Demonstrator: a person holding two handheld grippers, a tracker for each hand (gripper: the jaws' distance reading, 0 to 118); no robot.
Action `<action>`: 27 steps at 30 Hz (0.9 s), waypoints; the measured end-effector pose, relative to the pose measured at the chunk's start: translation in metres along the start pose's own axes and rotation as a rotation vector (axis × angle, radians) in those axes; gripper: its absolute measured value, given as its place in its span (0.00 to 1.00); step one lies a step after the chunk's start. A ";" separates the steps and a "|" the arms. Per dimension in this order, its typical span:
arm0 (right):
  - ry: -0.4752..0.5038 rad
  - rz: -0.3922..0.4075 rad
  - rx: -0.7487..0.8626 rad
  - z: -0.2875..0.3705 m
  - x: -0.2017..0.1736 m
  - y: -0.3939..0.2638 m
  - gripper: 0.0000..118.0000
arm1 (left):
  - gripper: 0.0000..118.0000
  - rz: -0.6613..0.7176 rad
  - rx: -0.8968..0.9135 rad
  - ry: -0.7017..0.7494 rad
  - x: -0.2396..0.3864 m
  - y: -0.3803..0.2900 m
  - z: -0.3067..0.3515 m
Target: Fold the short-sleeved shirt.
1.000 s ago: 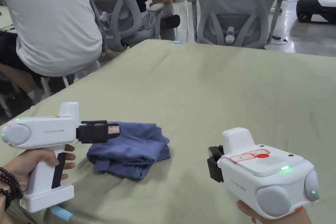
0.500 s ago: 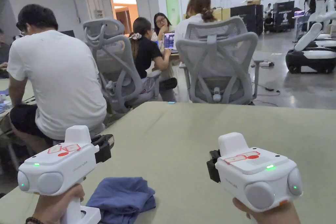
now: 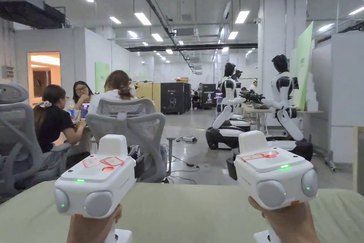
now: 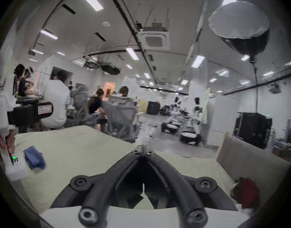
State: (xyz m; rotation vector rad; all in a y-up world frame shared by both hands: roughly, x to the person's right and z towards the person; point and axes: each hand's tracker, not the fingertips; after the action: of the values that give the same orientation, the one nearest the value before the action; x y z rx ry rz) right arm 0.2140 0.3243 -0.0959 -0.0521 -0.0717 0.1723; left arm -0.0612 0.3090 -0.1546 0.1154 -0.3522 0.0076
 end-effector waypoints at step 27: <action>-0.147 -0.098 -0.056 0.080 0.020 -0.168 0.00 | 0.00 0.012 -0.110 0.012 0.069 -0.157 0.056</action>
State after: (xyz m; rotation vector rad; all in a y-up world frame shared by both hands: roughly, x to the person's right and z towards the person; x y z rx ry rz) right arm 0.2559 0.1660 -0.0055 -0.0911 -0.2249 0.0762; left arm -0.0112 0.1458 -0.0962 0.0044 -0.3406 0.0006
